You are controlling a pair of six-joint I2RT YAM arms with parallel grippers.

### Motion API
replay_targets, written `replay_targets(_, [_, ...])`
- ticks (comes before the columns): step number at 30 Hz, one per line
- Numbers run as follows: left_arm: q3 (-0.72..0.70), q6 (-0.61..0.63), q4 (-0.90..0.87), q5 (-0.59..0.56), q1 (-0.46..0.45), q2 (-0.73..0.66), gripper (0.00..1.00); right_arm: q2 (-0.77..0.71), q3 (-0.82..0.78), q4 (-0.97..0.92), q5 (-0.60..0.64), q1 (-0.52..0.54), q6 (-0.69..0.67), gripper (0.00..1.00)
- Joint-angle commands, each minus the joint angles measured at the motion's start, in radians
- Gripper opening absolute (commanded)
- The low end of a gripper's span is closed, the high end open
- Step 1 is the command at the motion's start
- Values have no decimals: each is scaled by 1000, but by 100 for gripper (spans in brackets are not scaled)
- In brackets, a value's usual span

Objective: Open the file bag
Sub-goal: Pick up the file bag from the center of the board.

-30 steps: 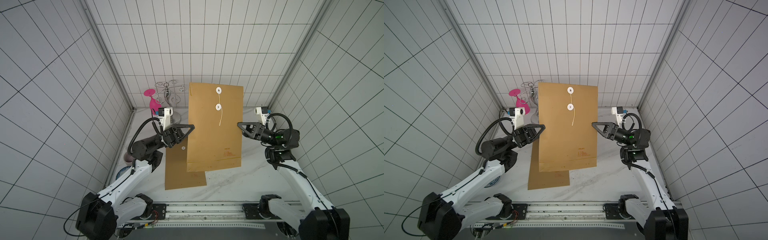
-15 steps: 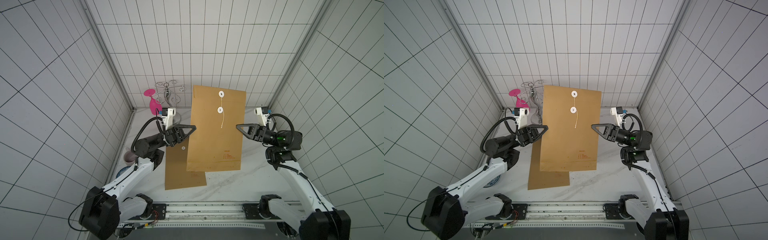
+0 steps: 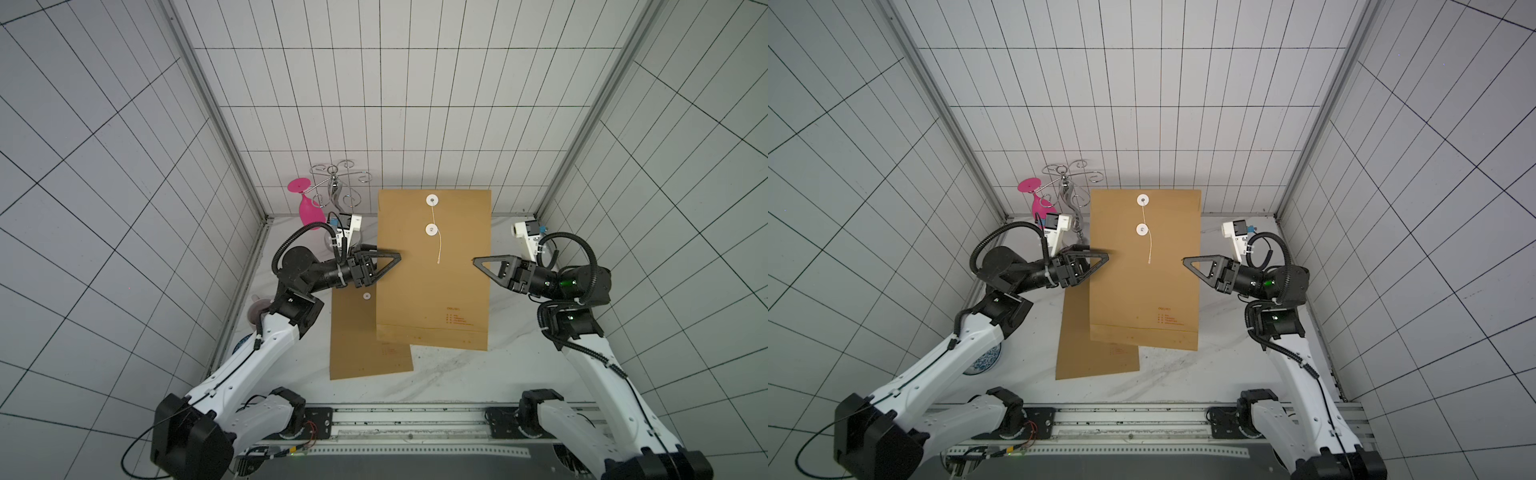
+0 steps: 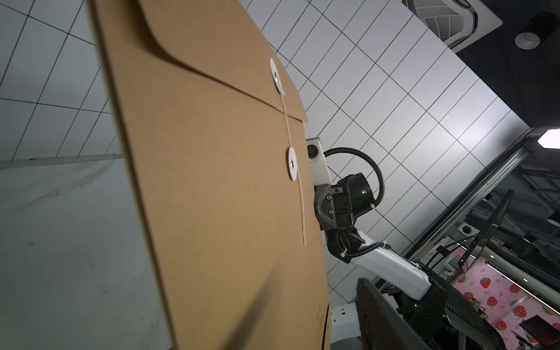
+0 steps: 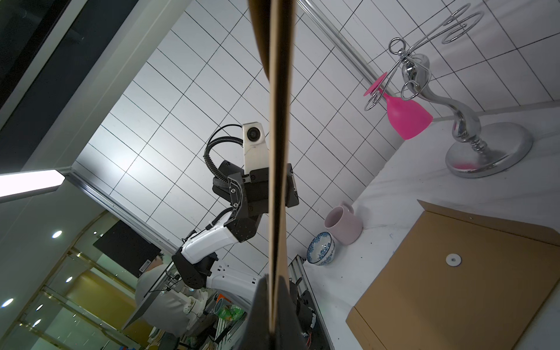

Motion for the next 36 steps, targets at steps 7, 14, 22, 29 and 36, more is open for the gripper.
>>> replay_targets(7, [90, 50, -100, 87, -2, 41, 28, -66, -11, -198, 15, 7, -154, 0])
replay_targets(14, [144, 142, -286, 132, 1, 45, 26, -72, -5, -288, 29, 6, -222, 0])
replay_targets(22, [176, 196, -366, 134, 12, 64, 19, -74, 6, -384, 37, 6, -293, 0])
replay_targets(29, [218, 349, -524, 8, 14, 66, 0, -72, 14, -501, 79, 6, -374, 13])
replay_targets(36, [300, 582, -731, -220, -52, 33, 0, -139, 82, -1068, 464, 7, -700, 75])
